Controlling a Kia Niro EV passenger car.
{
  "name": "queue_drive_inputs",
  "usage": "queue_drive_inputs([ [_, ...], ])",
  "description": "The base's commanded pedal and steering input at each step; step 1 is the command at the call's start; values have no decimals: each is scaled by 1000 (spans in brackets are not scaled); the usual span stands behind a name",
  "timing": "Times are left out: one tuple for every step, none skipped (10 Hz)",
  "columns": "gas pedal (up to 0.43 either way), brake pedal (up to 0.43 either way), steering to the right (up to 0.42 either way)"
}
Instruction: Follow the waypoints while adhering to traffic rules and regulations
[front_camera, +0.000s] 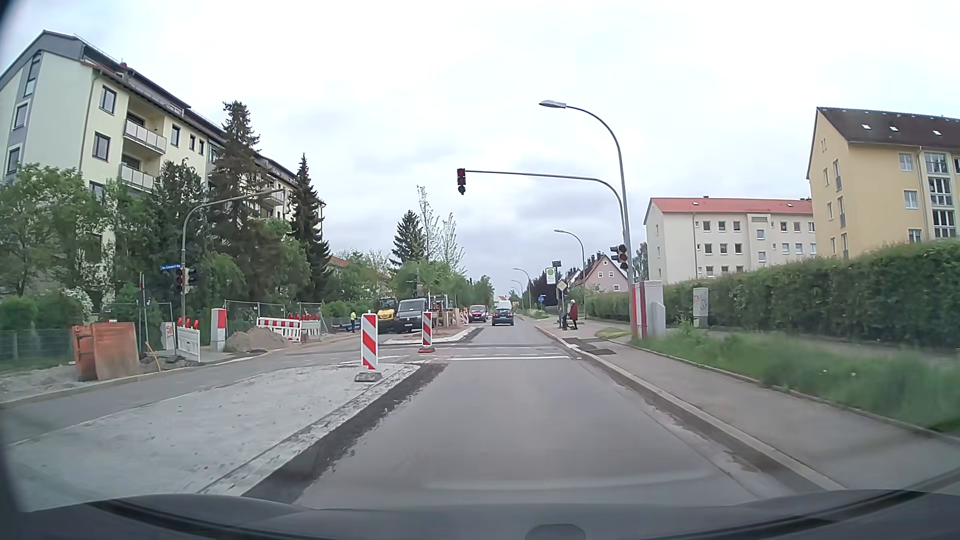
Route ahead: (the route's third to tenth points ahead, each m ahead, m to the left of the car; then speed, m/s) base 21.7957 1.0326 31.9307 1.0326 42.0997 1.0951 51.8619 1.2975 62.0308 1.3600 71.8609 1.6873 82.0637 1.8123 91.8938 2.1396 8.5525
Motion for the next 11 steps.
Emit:
queue_drive_inputs([
  [0, 0, 2],
  [0, 0, 2],
  [0, 0, 2],
  [0, 0, 2],
  [0, 0, 2],
  [0, 0, 2],
  [0, 0, 2],
  [0, 0, 2],
  [0, 0, 2],
  [0, 0, 2],
  [0, 0, 1],
])
